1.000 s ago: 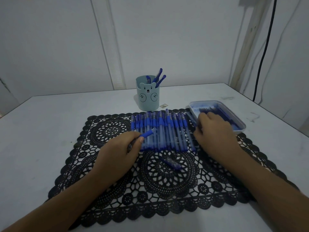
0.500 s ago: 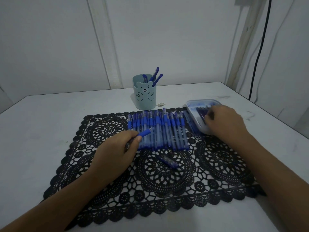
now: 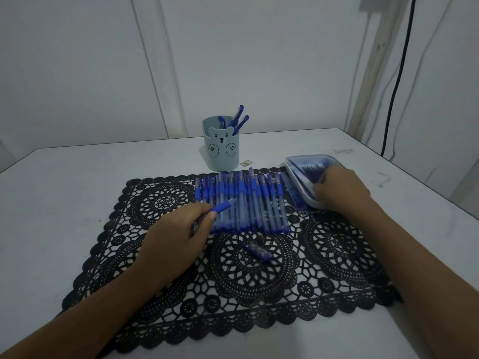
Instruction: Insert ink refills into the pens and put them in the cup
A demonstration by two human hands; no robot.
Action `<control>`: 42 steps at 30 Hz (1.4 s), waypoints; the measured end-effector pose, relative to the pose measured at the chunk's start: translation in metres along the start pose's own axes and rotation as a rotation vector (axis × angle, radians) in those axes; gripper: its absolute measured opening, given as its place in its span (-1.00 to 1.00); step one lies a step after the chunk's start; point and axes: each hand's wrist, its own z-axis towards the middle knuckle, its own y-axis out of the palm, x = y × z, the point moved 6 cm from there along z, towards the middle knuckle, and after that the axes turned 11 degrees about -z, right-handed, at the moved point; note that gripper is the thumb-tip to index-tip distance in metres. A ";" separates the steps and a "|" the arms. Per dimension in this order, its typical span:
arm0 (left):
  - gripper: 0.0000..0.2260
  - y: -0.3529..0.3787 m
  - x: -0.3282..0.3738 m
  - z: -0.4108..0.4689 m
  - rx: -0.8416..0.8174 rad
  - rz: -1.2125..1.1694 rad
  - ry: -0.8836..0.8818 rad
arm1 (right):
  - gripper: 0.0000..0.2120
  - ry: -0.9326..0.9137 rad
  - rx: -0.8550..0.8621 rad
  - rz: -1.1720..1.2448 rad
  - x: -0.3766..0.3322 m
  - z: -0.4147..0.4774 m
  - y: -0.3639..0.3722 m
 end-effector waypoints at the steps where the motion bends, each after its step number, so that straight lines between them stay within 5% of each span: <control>1: -0.66 0.000 0.000 0.000 -0.001 -0.001 -0.001 | -0.76 0.004 0.045 0.048 -0.001 -0.001 -0.006; 8: -0.66 0.000 0.001 -0.001 -0.010 -0.002 0.003 | -0.75 -0.208 0.254 0.459 -0.032 -0.033 -0.047; 13: -0.66 0.000 0.003 0.000 -0.017 -0.018 0.014 | -0.89 -0.355 -0.131 1.171 -0.065 -0.073 -0.035; 16: -0.67 -0.001 0.004 -0.001 -0.019 -0.026 0.018 | -0.90 -0.381 -0.268 1.342 -0.079 -0.091 -0.024; 34: -0.71 -0.004 0.008 0.000 -0.005 -0.181 0.019 | -0.81 -0.318 -0.445 1.579 -0.089 -0.101 -0.007; 42: -0.71 -0.002 0.011 -0.001 -0.037 -0.169 0.038 | -0.86 -0.391 -0.391 1.360 -0.090 -0.104 -0.005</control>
